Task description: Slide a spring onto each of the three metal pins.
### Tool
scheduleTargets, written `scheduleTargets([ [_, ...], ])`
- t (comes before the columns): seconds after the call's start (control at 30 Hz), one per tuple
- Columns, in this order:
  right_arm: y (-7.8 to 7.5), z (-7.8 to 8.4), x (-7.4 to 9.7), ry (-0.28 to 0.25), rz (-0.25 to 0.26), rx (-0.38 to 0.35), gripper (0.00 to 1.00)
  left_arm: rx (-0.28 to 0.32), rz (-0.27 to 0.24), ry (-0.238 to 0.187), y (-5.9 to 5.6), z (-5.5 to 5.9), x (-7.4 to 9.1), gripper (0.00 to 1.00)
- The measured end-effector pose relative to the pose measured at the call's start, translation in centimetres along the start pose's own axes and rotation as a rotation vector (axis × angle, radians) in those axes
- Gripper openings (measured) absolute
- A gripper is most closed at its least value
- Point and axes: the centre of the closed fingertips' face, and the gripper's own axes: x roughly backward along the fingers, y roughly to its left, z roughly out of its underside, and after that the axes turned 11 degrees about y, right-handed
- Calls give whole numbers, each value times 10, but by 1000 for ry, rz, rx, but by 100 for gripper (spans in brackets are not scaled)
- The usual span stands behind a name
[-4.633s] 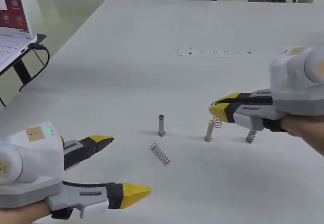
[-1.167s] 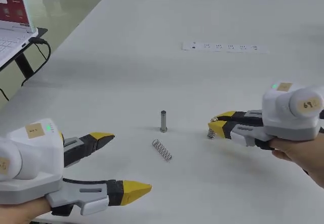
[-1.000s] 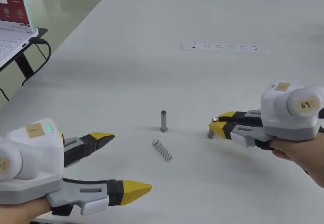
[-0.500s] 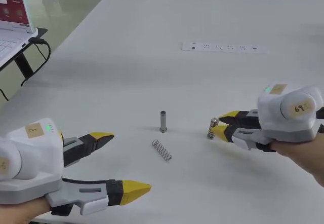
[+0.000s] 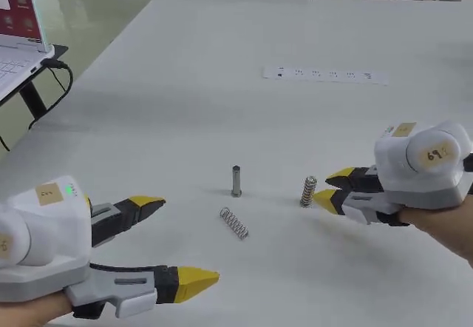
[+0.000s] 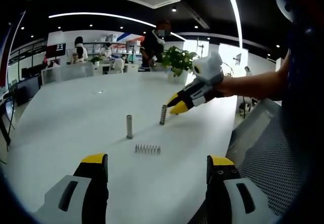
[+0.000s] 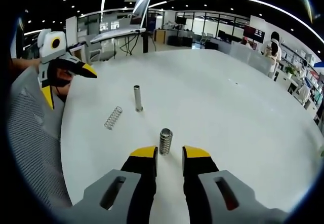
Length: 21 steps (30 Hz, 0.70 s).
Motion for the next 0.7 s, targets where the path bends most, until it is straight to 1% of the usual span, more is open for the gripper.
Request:
scheduleTargets([
  [0.13,2,1,6,17,8,-10,17,-2,4,-1,-1,0,0,76],
  [0.27,6,3,12,22,1,-24,16,-2,6,-4,-1,-1,0,76],
  [0.53,24,2,19,38,-30,-15,14,-4,7,-6,-2,-1,0,76],
  [0.7,43,-3,23,49,-63,11,13,-4,7,-7,-2,-1,0,76],
])
